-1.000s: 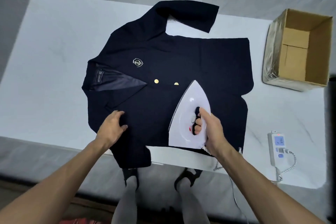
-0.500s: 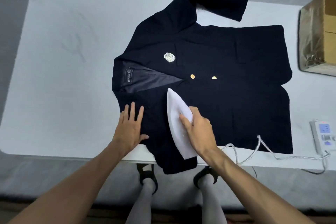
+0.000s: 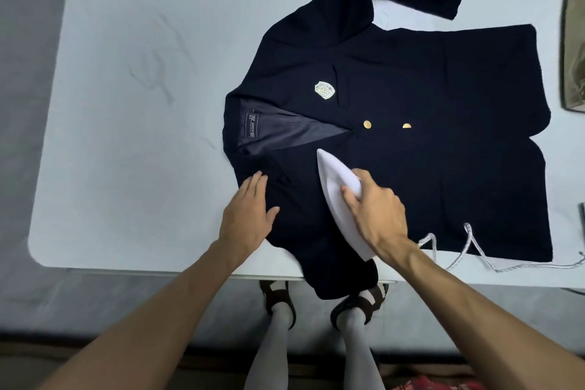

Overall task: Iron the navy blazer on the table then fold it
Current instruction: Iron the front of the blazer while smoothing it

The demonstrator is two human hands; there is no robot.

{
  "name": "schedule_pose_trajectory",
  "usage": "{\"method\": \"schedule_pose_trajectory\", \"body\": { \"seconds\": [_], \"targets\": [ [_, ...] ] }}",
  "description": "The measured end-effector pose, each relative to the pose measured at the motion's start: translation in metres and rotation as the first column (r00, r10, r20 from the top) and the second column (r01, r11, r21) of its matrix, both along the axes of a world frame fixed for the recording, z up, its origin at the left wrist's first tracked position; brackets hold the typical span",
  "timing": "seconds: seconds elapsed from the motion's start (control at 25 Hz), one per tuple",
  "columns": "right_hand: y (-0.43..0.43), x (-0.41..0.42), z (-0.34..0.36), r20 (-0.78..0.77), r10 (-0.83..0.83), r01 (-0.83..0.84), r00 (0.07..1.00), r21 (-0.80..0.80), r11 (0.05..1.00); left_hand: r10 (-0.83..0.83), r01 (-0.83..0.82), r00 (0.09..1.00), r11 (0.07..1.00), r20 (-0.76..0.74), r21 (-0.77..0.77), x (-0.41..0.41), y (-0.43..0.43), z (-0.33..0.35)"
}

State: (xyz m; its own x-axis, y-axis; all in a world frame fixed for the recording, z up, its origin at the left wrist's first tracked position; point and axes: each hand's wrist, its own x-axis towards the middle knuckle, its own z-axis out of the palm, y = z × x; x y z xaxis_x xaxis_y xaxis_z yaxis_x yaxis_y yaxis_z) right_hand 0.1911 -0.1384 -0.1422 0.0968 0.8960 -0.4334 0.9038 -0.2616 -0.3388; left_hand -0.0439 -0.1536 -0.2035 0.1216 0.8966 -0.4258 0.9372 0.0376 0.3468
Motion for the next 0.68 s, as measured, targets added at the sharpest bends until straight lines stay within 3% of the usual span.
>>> {"method": "schedule_pose_trajectory", "body": {
  "seconds": [0.08, 0.24, 0.32, 0.56, 0.68],
  "targets": [
    [0.011, 0.007, 0.005, 0.043, 0.091, -0.093, 0.995, 0.037, 0.995, 0.032, -0.025, 0.997, 0.995, -0.066, 0.097, -0.003, -0.002, -0.002],
    [0.037, -0.022, -0.001, 0.030, 0.430, -0.431, 0.902, 0.006, 0.902, -0.054, 0.045, 0.978, 0.998, -0.204, -0.047, -0.012, -0.001, -0.017],
    [0.038, -0.040, -0.008, 0.053, 0.501, -0.500, 0.864, -0.027, 0.865, -0.061, 0.051, 0.977, 0.997, -0.205, -0.056, -0.019, 0.000, -0.021],
    [0.042, -0.016, -0.020, 0.208, 0.338, -0.347, 0.918, 0.006, 0.938, -0.162, 0.118, 0.929, 0.982, -0.333, -0.149, -0.023, 0.009, -0.021],
    [0.045, 0.006, -0.009, 0.144, 0.168, -0.170, 0.975, 0.003, 0.985, -0.178, 0.127, 0.918, 0.978, -0.354, -0.163, -0.016, 0.012, -0.013]
  ]
}}
